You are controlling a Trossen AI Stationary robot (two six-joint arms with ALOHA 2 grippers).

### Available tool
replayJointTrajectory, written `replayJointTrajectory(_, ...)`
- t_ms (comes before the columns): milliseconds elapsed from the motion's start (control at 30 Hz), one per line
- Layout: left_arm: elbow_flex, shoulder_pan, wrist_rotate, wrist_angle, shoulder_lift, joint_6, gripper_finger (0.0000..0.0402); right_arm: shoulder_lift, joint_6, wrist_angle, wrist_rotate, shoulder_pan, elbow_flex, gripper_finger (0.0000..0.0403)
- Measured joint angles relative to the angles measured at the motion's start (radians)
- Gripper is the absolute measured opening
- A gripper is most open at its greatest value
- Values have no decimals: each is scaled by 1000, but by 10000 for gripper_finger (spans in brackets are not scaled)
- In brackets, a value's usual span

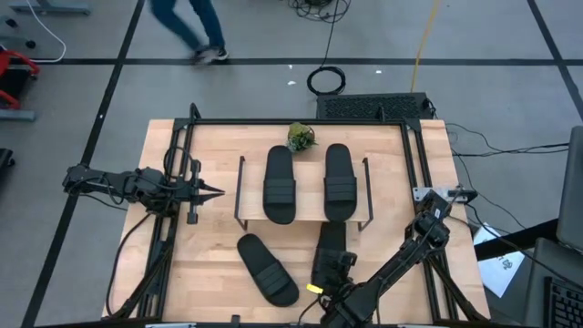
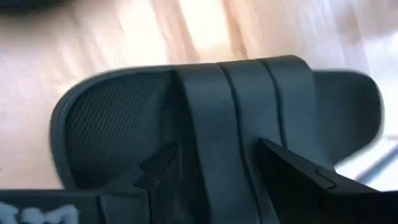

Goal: Pick and place slides into the shelf
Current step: Put the black slide under the shelf

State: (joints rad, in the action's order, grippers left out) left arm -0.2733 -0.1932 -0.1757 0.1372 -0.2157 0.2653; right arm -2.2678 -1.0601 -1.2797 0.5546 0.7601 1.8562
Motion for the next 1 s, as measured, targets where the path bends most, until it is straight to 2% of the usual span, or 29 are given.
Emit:
replayJointTrajectory(200, 0, 0, 1, 1, 0, -2, 26, 1, 3, -5, 17, 0, -61, 155)
replayJointTrajectory(267, 0, 0, 1, 1, 0, -3, 26, 1, -5, 4, 24, 1, -88, 120)
replayJointTrajectory(367, 0, 0, 1, 1, 0, -5, 26, -1, -10, -7, 50, 10, -115, 41)
replayJointTrajectory(433, 0, 0, 1, 1, 0, -5, 26, -1, -36, -23, 93, 21, -115, 14)
replayJointTrajectory(767, 0, 0, 2, 3, 0, -11, 26, -3, -96, -91, 146, 47, -67, 1)
replayJointTrajectory(1000, 0, 0, 3, 10, 0, -12, 26, -2, -33, 29, 146, 51, -65, 4)
